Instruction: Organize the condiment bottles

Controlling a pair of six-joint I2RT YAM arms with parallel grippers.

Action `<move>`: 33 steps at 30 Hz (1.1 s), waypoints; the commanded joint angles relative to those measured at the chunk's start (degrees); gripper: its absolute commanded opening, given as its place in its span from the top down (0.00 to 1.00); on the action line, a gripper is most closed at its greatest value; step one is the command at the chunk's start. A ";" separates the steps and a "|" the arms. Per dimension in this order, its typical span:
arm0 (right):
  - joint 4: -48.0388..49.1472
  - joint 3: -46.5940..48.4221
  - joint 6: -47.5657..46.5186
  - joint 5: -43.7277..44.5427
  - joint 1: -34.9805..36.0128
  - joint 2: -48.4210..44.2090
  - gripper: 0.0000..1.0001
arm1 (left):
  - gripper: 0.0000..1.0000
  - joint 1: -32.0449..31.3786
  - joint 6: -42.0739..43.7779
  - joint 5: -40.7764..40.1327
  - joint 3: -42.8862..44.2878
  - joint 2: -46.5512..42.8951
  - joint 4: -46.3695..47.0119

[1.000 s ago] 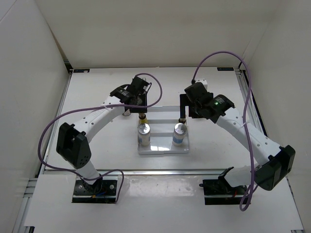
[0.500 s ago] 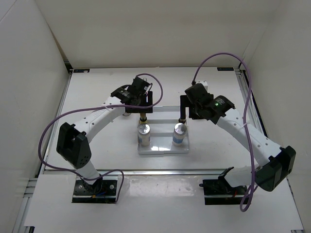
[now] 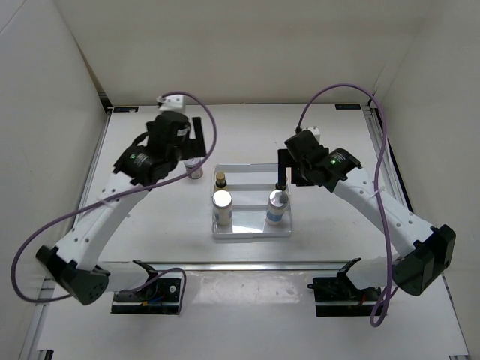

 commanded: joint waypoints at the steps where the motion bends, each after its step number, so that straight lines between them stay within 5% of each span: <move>1: 0.72 1.74 -1.13 1.77 -0.45 0.28 0.00 | 0.00 5.90 2.81 -8.56 -4.19 -5.77 -0.64; 7: 1.25 7.72 -3.59 -0.07 -4.50 5.64 0.00 | 0.00 16.62 4.05 -8.65 -12.64 -8.94 -0.64; 15: 2.39 19.58 -4.65 -1.40 -9.51 18.20 0.00 | 0.00 19.88 0.53 -7.33 -23.37 -12.99 4.11; 21: 1.51 26.54 -4.65 1.24 -12.40 28.22 0.00 | 0.00 21.56 0.53 -4.78 -22.32 -10.53 4.11; 33: 2.04 25.31 -6.41 -9.75 -19.53 33.41 0.00 | 0.00 21.56 1.06 -3.03 -21.79 -9.47 4.63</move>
